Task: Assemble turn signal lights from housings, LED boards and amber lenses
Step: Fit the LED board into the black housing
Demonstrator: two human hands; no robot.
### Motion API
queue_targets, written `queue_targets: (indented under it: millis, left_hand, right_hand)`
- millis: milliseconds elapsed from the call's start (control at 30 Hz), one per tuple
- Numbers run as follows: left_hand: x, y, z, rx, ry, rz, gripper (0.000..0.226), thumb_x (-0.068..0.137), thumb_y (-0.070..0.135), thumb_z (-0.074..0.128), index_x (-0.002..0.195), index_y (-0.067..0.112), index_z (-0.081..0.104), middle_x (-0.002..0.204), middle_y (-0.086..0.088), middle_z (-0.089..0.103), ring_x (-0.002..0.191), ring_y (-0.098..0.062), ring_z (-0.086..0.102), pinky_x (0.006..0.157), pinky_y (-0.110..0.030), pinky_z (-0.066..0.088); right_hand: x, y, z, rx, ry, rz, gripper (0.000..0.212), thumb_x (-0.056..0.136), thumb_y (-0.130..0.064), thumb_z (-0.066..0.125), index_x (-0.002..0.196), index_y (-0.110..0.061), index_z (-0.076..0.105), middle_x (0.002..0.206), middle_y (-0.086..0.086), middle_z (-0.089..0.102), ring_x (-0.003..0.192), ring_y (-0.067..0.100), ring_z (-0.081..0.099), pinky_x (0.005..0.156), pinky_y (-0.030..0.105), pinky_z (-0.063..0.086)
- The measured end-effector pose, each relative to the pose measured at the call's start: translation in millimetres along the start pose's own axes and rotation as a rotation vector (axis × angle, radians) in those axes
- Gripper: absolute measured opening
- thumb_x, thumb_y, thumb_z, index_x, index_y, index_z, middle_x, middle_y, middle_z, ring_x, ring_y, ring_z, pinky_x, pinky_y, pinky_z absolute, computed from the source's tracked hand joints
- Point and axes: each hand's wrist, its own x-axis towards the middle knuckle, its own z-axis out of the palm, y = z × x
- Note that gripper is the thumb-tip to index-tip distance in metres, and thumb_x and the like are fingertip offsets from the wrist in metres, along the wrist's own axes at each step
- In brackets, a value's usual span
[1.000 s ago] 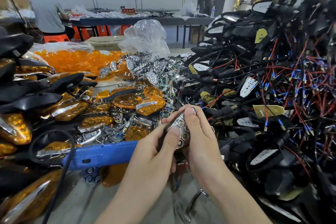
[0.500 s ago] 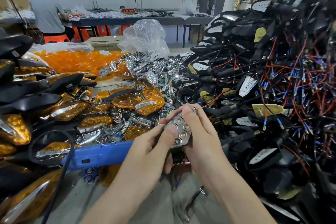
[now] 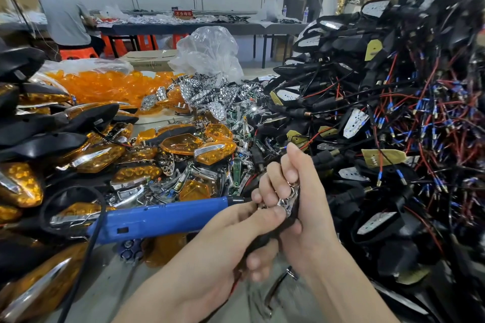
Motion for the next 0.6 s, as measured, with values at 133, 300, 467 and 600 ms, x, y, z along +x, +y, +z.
queue_targets:
  millis: [133, 300, 467, 600]
  left_hand:
    - [2.8, -5.2, -0.7, -0.016, 0.037, -0.016, 0.018, 0.083, 0.033, 0.069, 0.075, 0.017, 0.074, 0.047, 0.0, 0.033, 0.037, -0.009, 0.028, 0.039, -0.019, 0.033]
    - [2.2, -6.6, 1.8, -0.067, 0.062, 0.007, 0.006, 0.078, 0.029, 0.074, 0.076, 0.023, 0.075, 0.057, -0.002, 0.037, 0.037, -0.006, 0.03, 0.038, -0.019, 0.035]
    - [0.8, -6.2, 0.3, -0.077, 0.05, -0.028, 0.014, 0.076, 0.031, 0.076, 0.081, 0.019, 0.072, 0.051, -0.002, 0.036, 0.038, -0.009, 0.033, 0.043, -0.022, 0.029]
    - [0.7, -5.4, -2.6, -0.088, 0.047, -0.023, 0.02, 0.076, 0.03, 0.075, 0.084, 0.012, 0.072, 0.07, -0.011, 0.041, 0.042, -0.013, 0.038, 0.053, -0.034, 0.019]
  right_hand:
    - [0.6, 2.0, -1.9, -0.025, 0.05, 0.0, 0.051, 0.101, -0.03, 0.051, 0.052, -0.021, 0.036, 0.045, -0.003, 0.03, 0.038, 0.013, 0.034, 0.046, 0.026, 0.045]
    - [1.3, 0.8, 0.1, -0.057, 0.065, -0.003, 0.053, 0.102, -0.025, 0.046, 0.05, -0.022, 0.035, 0.043, -0.003, 0.029, 0.037, 0.013, 0.033, 0.046, 0.026, 0.043]
    - [1.7, 1.3, 0.1, -0.059, 0.057, -0.005, 0.054, 0.101, -0.023, 0.045, 0.049, -0.022, 0.035, 0.042, -0.003, 0.028, 0.035, 0.012, 0.032, 0.043, 0.027, 0.042]
    - [2.2, 3.2, -0.3, -0.077, 0.058, -0.004, 0.055, 0.102, -0.023, 0.044, 0.048, -0.022, 0.035, 0.041, -0.003, 0.03, 0.034, 0.012, 0.033, 0.043, 0.026, 0.042]
